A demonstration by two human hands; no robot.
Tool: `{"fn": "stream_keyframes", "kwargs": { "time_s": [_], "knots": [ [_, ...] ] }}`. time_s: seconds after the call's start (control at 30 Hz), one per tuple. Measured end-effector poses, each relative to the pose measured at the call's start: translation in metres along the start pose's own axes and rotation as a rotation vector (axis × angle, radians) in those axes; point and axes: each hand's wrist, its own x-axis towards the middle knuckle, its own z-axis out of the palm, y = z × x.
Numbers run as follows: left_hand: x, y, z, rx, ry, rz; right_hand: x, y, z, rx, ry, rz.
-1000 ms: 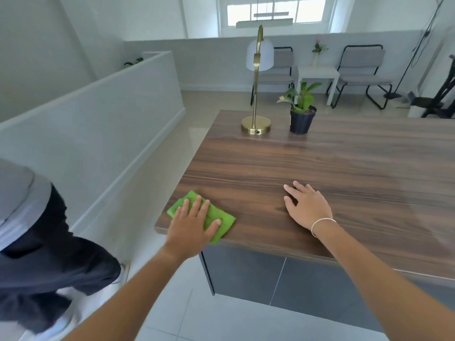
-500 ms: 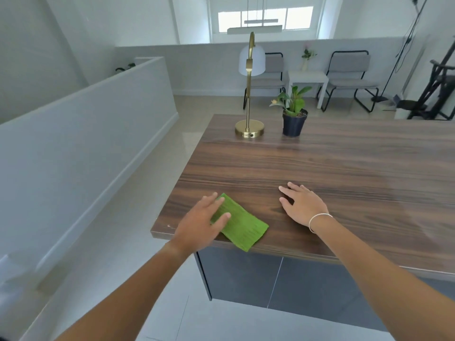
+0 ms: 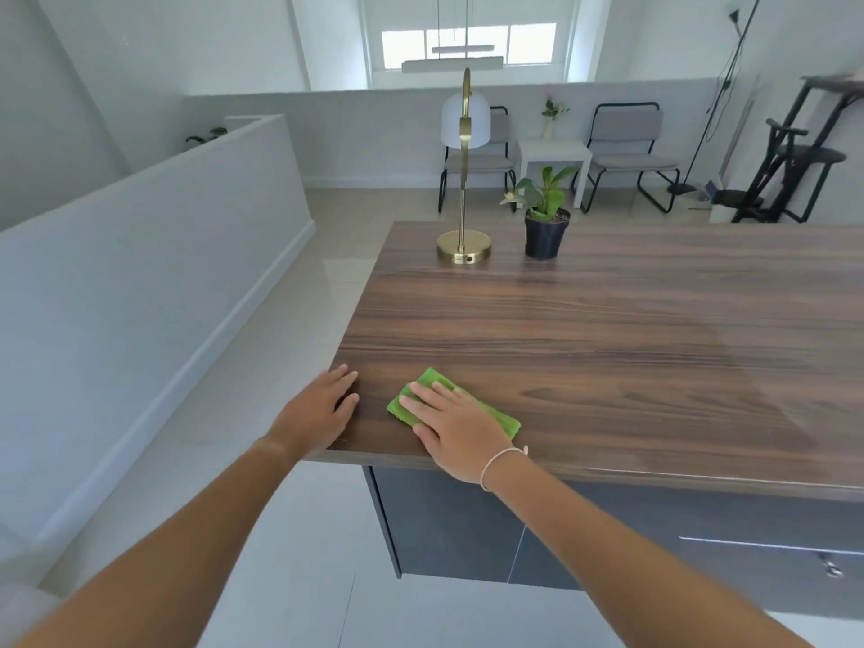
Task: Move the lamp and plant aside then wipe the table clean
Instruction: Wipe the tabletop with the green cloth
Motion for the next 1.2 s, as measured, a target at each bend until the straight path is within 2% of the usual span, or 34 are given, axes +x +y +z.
{"fn": "stream_keyframes", "kwargs": {
  "time_s": [0.17, 0.4, 0.5, 0.63, 0.7, 0.83, 0.93, 1.0, 1.13, 1.2],
  "knots": [
    [0.017, 0.019, 0.003, 0.023, -0.055, 0.103, -0.015, 0.035, -0.005, -0.042, 0.061, 0.116],
    [0.036, 0.061, 0.018, 0.029, -0.090, 0.248, -0.057, 0.136, -0.050, -0.091, 0.088, 0.560],
    [0.043, 0.078, 0.024, 0.025, -0.105, 0.289, -0.061, 0.127, -0.047, -0.121, 0.082, 0.568],
    [0.057, 0.103, 0.031, 0.017, -0.143, 0.317, -0.093, 0.121, -0.040, -0.085, 0.082, 0.409],
    [0.065, 0.115, 0.035, 0.016, -0.157, 0.327, -0.113, 0.136, -0.047, -0.048, 0.091, 0.402],
    [0.076, 0.140, 0.045, 0.023, -0.173, 0.369, -0.142, 0.201, -0.073, -0.108, 0.148, 0.634],
    [0.084, 0.154, 0.052, 0.035, -0.181, 0.380, -0.130, 0.228, -0.084, -0.114, 0.157, 0.773],
    [0.091, 0.161, 0.055, 0.049, -0.182, 0.371, -0.108, 0.223, -0.080, -0.111, 0.146, 0.763],
    [0.109, 0.173, 0.054, 0.074, -0.183, 0.332, -0.099, 0.198, -0.063, -0.104, 0.102, 0.484],
    [0.118, 0.176, 0.054, 0.086, -0.188, 0.295, -0.113, 0.204, -0.067, -0.048, 0.095, 0.402]
  ]
}}
